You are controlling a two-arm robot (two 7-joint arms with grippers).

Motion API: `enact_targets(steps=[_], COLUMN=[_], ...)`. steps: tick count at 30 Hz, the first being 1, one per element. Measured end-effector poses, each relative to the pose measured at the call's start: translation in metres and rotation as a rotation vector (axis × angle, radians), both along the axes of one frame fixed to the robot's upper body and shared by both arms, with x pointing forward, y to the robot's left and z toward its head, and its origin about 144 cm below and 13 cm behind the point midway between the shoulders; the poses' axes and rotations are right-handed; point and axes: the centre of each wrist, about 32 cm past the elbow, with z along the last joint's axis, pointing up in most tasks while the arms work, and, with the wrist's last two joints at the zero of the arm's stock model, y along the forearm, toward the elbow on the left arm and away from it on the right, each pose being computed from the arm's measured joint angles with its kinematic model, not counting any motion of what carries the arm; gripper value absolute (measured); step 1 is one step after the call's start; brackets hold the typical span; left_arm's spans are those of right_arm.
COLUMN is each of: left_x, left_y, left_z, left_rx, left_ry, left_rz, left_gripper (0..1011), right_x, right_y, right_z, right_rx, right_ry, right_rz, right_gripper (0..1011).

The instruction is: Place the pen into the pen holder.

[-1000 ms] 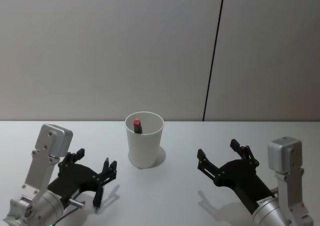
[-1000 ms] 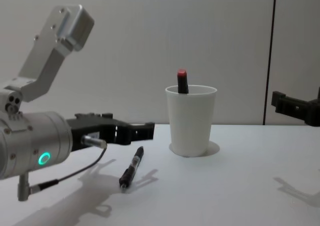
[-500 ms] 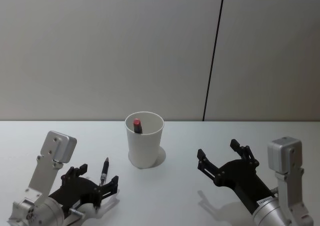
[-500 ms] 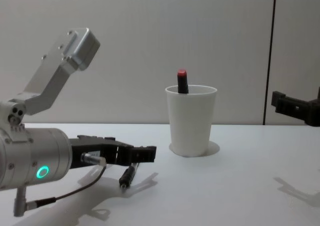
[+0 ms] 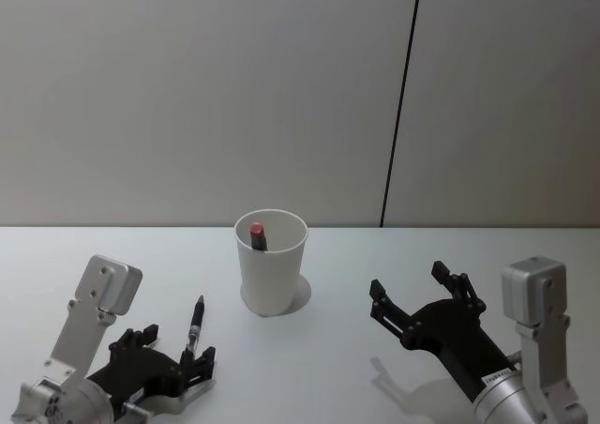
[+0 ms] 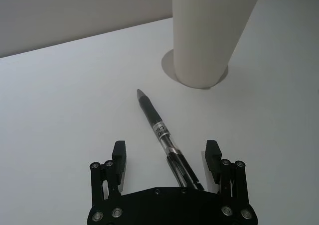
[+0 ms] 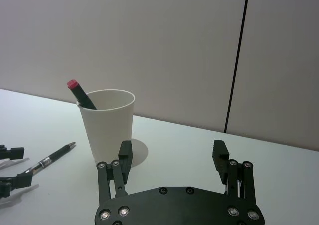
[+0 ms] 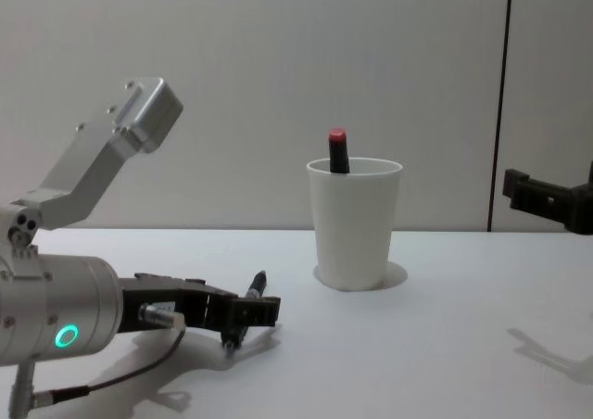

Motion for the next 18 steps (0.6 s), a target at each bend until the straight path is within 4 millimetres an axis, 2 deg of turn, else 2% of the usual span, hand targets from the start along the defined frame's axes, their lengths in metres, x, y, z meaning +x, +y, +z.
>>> enact_targets(steps=[18], left_x=[0.0026], left_y=[0.0019], left_z=[-0.0009], left_rx=[0.033], left_ry=[0.014], left_rz=[-0.010], left_gripper=[1000], right_x=[0.0000], right_y=[0.0000], right_z=[0.0000], right_rx=[0.000], right_ry=[0.000], right_rz=[0.000], right_gripper=[1001])
